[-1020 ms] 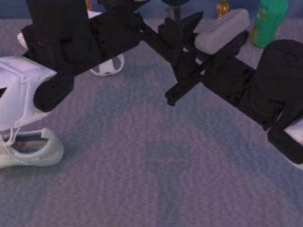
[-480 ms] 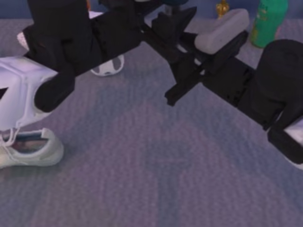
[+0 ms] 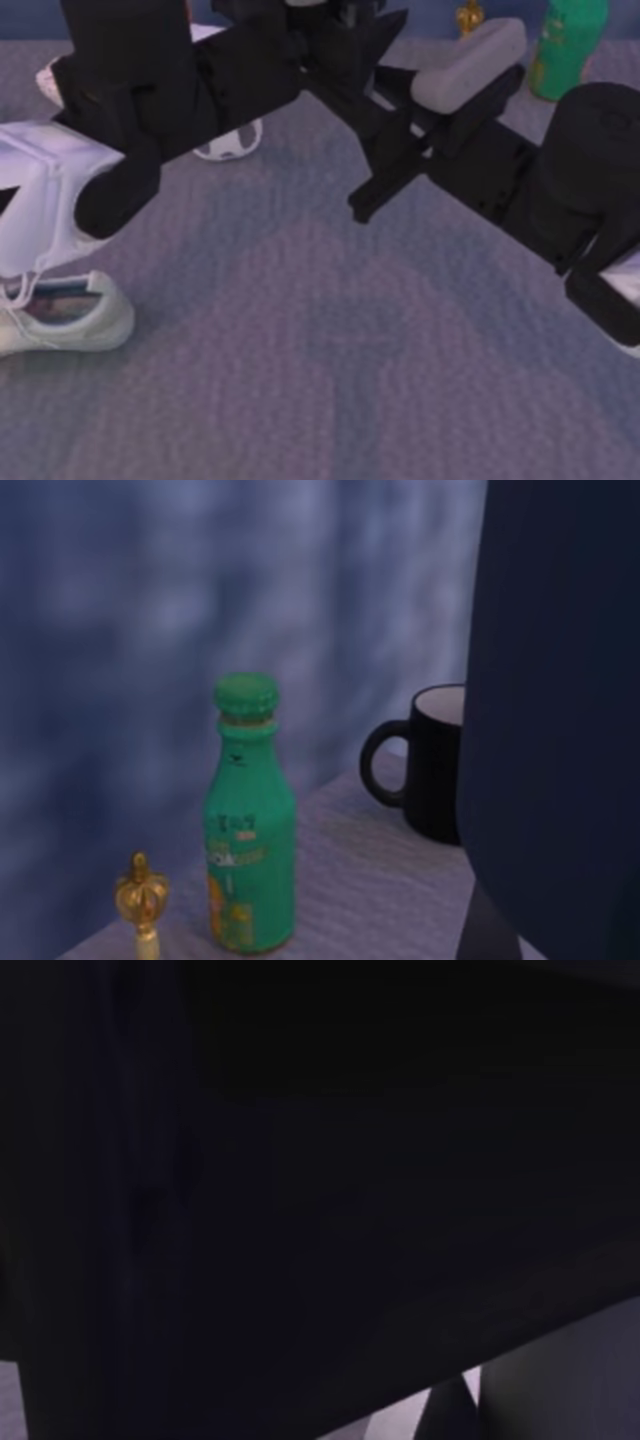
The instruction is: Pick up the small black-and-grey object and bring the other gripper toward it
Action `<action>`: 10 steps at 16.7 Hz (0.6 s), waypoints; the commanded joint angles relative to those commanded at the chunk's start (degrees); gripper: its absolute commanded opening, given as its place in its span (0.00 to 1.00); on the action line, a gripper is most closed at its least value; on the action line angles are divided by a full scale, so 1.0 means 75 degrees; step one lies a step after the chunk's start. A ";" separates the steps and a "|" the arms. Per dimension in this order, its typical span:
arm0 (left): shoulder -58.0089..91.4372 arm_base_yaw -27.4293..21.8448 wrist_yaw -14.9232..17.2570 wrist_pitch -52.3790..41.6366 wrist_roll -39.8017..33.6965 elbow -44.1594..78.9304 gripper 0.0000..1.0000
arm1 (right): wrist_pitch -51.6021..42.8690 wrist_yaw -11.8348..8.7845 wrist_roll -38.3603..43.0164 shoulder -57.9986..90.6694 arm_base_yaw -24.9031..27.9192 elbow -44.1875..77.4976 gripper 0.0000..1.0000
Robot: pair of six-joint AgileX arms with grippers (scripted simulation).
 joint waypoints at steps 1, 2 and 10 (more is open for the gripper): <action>0.0000 0.0000 0.0000 0.0000 0.0000 0.0000 0.00 | 0.0000 0.0000 0.0000 0.0000 0.0000 0.0000 0.00; 0.0000 0.0000 0.0000 0.0000 0.0000 0.0000 0.00 | 0.0000 0.0000 0.0000 0.0000 0.0000 0.0000 0.00; 0.0000 0.0000 0.0000 0.0000 0.0000 0.0000 0.00 | 0.0000 0.0000 0.0000 0.0000 0.0000 0.0000 0.30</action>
